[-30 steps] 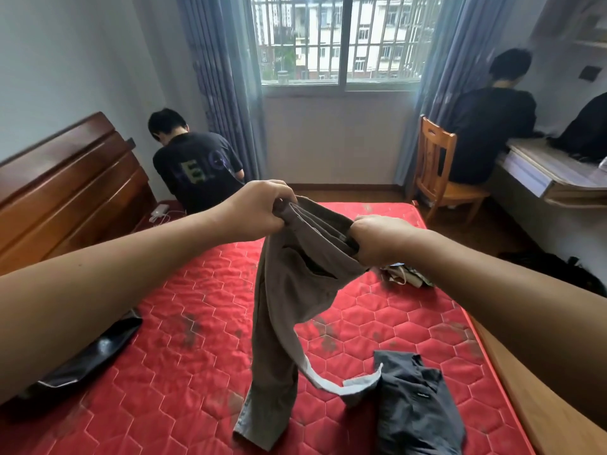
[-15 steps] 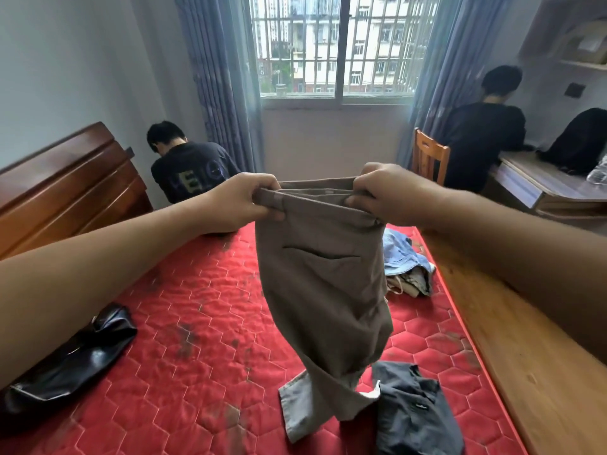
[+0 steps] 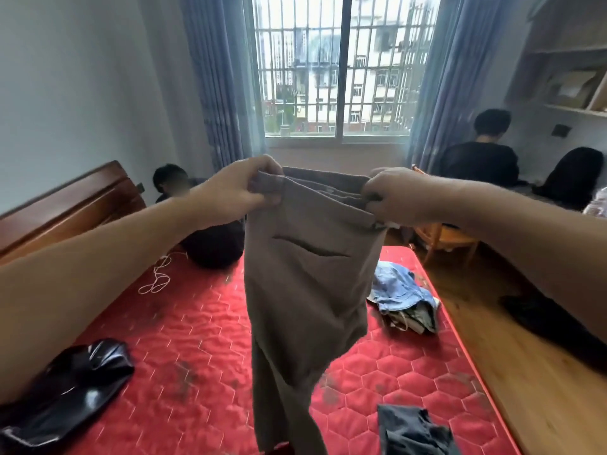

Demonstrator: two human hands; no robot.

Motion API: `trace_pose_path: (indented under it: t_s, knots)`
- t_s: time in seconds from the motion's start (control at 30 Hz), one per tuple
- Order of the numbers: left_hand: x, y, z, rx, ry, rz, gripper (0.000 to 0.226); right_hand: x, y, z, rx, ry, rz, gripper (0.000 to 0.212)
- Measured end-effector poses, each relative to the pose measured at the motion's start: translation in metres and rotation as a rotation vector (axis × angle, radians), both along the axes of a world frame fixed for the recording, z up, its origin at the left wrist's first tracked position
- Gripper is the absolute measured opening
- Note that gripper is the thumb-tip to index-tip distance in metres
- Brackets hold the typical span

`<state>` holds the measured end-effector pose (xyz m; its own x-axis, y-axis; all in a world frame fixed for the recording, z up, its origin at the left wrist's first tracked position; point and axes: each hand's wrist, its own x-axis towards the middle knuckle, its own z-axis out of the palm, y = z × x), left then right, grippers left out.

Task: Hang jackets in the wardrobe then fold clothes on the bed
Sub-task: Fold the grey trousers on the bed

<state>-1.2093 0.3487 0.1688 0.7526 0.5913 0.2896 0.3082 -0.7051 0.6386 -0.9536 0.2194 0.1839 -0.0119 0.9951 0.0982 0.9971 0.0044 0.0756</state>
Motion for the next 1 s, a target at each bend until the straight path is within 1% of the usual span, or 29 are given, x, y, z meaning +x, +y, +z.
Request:
trace_pose_path:
  t_s: [0.07, 0.1, 0.13, 0.17, 0.23, 0.33, 0.37, 0.47, 0.57, 0.63, 0.7, 0.77, 0.83, 0.87, 0.9, 0.93, 1.0]
  knots:
    - [-0.011, 0.005, 0.009, -0.080, 0.007, -0.010, 0.063, -0.004, 0.000, -0.002, 0.191, 0.135, 0.054, 0.024]
    - [-0.016, 0.008, 0.013, -0.091, 0.032, 0.005, 0.068, -0.006, -0.001, -0.003, 0.255, 0.197, 0.068, 0.024]
    - [-0.020, 0.010, 0.018, -0.071, 0.063, 0.023, 0.061, -0.010, -0.001, -0.004, 0.301, 0.256, 0.081, 0.024]
    - [-0.023, 0.013, 0.022, -0.042, 0.088, 0.040, 0.048, -0.014, -0.002, -0.004, 0.335, 0.310, 0.097, 0.025]
    - [-0.030, 0.015, 0.030, -0.030, 0.096, 0.045, 0.027, -0.020, -0.003, 0.000, 0.348, 0.399, 0.102, 0.027]
    - [-0.039, 0.015, 0.036, -0.065, 0.047, 0.026, 0.019, -0.025, -0.007, 0.017, 0.235, 0.613, 0.059, 0.031]
    - [-0.041, 0.015, 0.036, -0.076, 0.032, 0.021, 0.018, -0.027, -0.009, 0.023, 0.173, 0.621, 0.049, 0.032]
    - [-0.041, 0.013, 0.032, -0.099, 0.024, 0.005, 0.015, -0.026, -0.016, 0.034, 0.061, 0.444, 0.056, 0.029]
    - [-0.039, 0.010, 0.027, -0.107, 0.026, -0.006, 0.018, -0.027, -0.023, 0.032, 0.101, 0.315, 0.057, 0.025]
    - [-0.040, 0.013, 0.030, -0.084, 0.122, -0.002, 0.025, -0.029, -0.025, 0.023, 0.170, 0.307, 0.068, 0.024]
    - [-0.041, 0.015, 0.040, -0.036, 0.287, -0.001, 0.039, -0.033, -0.025, 0.015, 0.214, 0.346, 0.098, 0.024]
    - [-0.037, 0.008, 0.054, 0.011, 0.450, -0.020, 0.060, -0.037, -0.024, 0.010, 0.222, 0.365, 0.119, 0.023]
    - [-0.021, -0.008, 0.063, 0.142, 0.561, -0.015, 0.087, -0.043, -0.024, 0.009, 0.210, 0.372, 0.149, 0.022]
    - [-0.011, -0.016, 0.063, 0.225, 0.599, -0.011, 0.095, -0.047, -0.025, 0.008, 0.202, 0.370, 0.164, 0.021]
    - [-0.001, -0.023, 0.061, 0.287, 0.630, -0.014, 0.093, -0.050, -0.025, 0.007, 0.196, 0.364, 0.179, 0.020]
    - [0.007, -0.026, 0.057, 0.321, 0.653, -0.027, 0.078, -0.051, -0.024, 0.005, 0.187, 0.357, 0.182, 0.020]
    - [0.016, -0.024, 0.047, 0.338, 0.646, -0.070, 0.032, -0.049, -0.026, 0.002, 0.188, 0.369, 0.177, 0.020]
